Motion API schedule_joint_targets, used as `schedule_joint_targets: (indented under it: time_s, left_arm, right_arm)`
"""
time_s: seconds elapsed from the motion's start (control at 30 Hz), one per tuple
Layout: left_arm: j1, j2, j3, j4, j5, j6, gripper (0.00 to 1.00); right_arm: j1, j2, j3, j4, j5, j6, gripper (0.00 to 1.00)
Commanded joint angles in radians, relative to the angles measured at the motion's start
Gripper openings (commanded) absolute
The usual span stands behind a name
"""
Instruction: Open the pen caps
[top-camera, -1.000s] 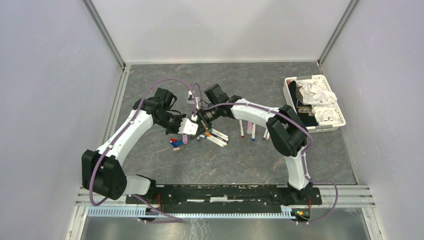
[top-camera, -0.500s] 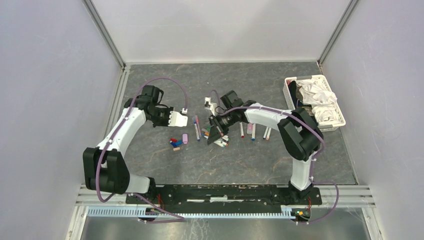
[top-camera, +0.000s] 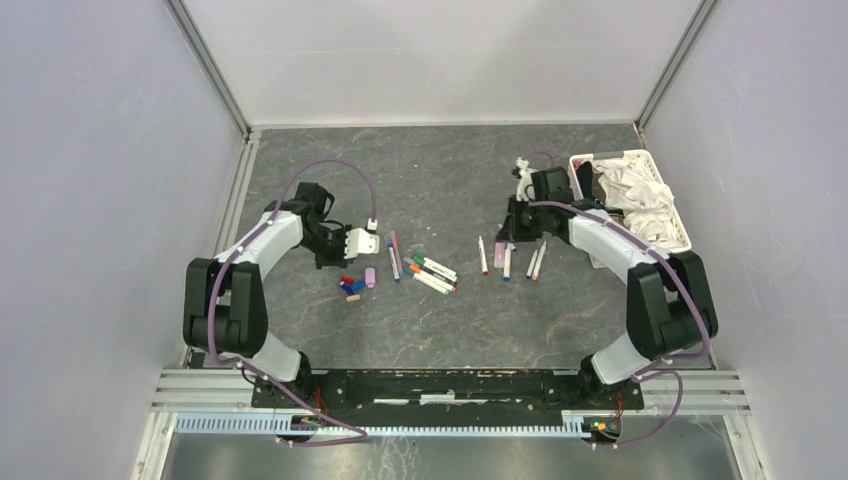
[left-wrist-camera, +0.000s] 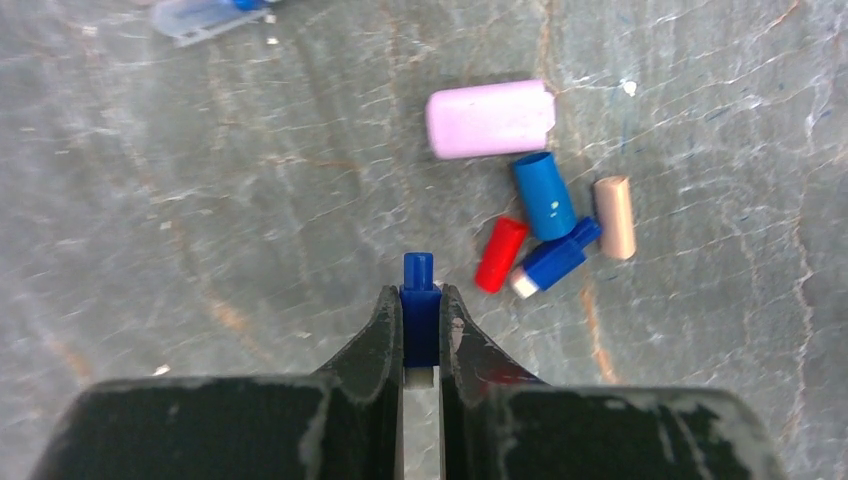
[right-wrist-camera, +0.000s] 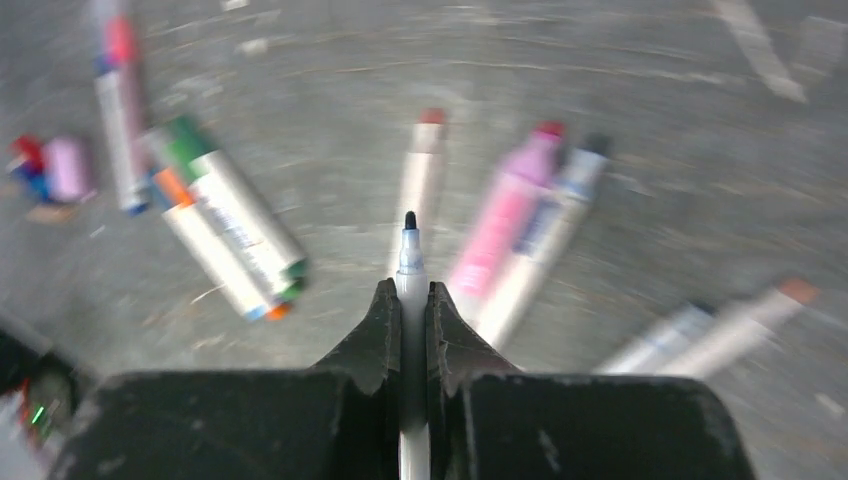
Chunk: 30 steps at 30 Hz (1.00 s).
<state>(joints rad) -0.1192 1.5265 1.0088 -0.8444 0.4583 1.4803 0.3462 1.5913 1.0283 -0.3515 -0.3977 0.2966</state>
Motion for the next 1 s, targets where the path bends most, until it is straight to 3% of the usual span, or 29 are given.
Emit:
schedule_joint_targets:
  time_s: [0.0, 0.2, 0.4, 0.5, 0.6, 0.63, 0.83, 0.97]
  left_arm:
    - [0.004, 0.034, -0.051, 0.067, 0.075, -0.095, 0.16]
    - [0.004, 0.084, -0.065, 0.090, 0.071, -0.140, 0.37]
    - [0.004, 0.067, -0.053, 0.077, 0.098, -0.170, 0.51]
    - [0.004, 0.055, -0.011, 0.044, 0.123, -0.193, 0.56]
    - [0.004, 0.042, 0.054, 0.007, 0.147, -0.241, 0.61]
    - [0.006, 0.038, 0.080, -0.006, 0.153, -0.258, 0.73]
    - [0.013, 0.006, 0.290, -0.080, 0.159, -0.418, 0.99]
    - [0.017, -0.019, 0.470, -0.059, 0.075, -0.640, 1.00]
  right_arm:
    - [-0.043, -0.071, -0.065, 0.020, 0.346, 0.075, 0.00]
    - [-0.044, -0.030, -0.099, 0.042, 0.475, 0.081, 0.00]
    - [-0.044, 0.019, -0.106, 0.065, 0.496, 0.072, 0.00]
    - [-0.042, 0.044, -0.103, 0.074, 0.497, 0.072, 0.08]
    - [-0.033, 0.063, -0.098, 0.075, 0.495, 0.067, 0.15]
    - [-0.029, 0.069, -0.096, 0.072, 0.500, 0.066, 0.19]
    - [-0.022, 0.054, -0.089, 0.053, 0.514, 0.059, 0.33]
    - [-0.006, -0.012, -0.065, 0.039, 0.566, 0.068, 0.34]
